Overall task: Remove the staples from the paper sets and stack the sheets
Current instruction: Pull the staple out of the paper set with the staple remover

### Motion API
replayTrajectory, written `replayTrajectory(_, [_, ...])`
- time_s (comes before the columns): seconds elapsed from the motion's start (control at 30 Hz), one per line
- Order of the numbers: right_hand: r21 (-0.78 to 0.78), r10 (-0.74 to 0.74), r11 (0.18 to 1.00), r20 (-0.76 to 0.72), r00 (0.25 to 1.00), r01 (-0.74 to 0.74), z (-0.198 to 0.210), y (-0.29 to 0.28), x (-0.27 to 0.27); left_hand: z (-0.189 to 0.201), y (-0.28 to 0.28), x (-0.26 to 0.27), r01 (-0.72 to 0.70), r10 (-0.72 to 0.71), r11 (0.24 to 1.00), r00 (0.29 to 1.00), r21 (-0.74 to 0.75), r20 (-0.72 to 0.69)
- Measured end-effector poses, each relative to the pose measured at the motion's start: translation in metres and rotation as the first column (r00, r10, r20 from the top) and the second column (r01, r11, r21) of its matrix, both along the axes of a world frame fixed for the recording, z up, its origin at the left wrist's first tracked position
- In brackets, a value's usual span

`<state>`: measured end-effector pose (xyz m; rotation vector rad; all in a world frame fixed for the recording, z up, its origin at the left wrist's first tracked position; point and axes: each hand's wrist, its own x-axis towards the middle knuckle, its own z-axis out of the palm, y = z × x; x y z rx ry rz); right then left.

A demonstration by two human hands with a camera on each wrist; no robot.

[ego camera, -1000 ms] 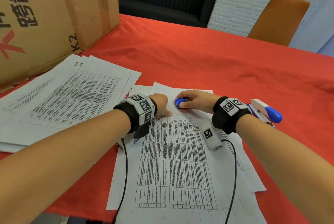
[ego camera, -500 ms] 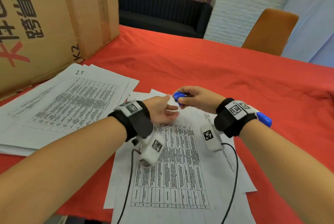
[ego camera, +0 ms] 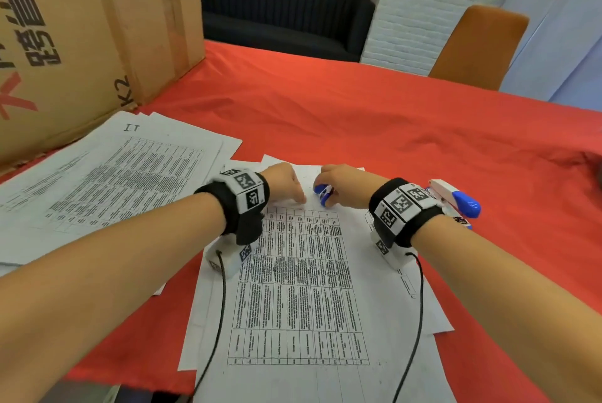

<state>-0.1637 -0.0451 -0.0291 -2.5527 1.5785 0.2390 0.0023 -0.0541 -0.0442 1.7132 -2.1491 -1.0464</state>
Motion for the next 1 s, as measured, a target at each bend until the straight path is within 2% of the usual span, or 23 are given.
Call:
replayTrajectory(0.23, [0.003, 0.056, 0.998, -0.170, 0.984, -0.057, 0.000, -0.002, 0.009, -0.008, -0.005, -0.020, 0.141, -0.126, 0.989, 0.954, -0.037, 0.271])
replayTrajectory(0.43, [-0.020, 0.047, 0.998, -0.173, 0.984, -0.052, -0.006, -0.002, 0.007, -0.008, -0.009, -0.023, 0.175, -0.156, 0.984, 0.931, -0.029, 0.330])
replayTrajectory(0.53, [0.011, 0.020, 1.000, -0.107, 0.994, -0.019, -0.008, -0.005, 0.003, -0.009, -0.009, -0.024, 0.205, -0.179, 0.978, 0.914, -0.035, 0.364])
replayTrajectory(0.63, [0.081, -0.032, 0.996, 0.029, 0.999, 0.030, -0.006, -0.010, -0.011, -0.008, -0.008, -0.024, 0.233, -0.192, 0.971, 0.901, -0.059, 0.388])
replayTrajectory(0.7, [0.134, -0.070, 0.990, 0.121, 0.990, 0.054, -0.005, -0.012, -0.019, -0.007, -0.006, -0.025, 0.252, -0.207, 0.966, 0.892, -0.062, 0.402])
replayTrajectory(0.8, [0.191, -0.111, 0.979, 0.185, 0.976, 0.075, -0.004, -0.015, -0.026, -0.005, -0.003, -0.026, 0.259, -0.208, 0.964, 0.879, -0.063, 0.429])
replayTrajectory(0.9, [0.298, -0.238, 0.944, 0.323, 0.916, 0.140, -0.008, -0.018, -0.038, -0.005, -0.002, -0.027, 0.269, -0.214, 0.961, 0.867, -0.061, 0.449])
replayTrajectory(1.0, [0.363, -0.299, 0.921, 0.423, 0.856, 0.142, -0.013, -0.021, -0.046, -0.004, -0.002, -0.026, 0.286, -0.225, 0.956, 0.858, -0.066, 0.462])
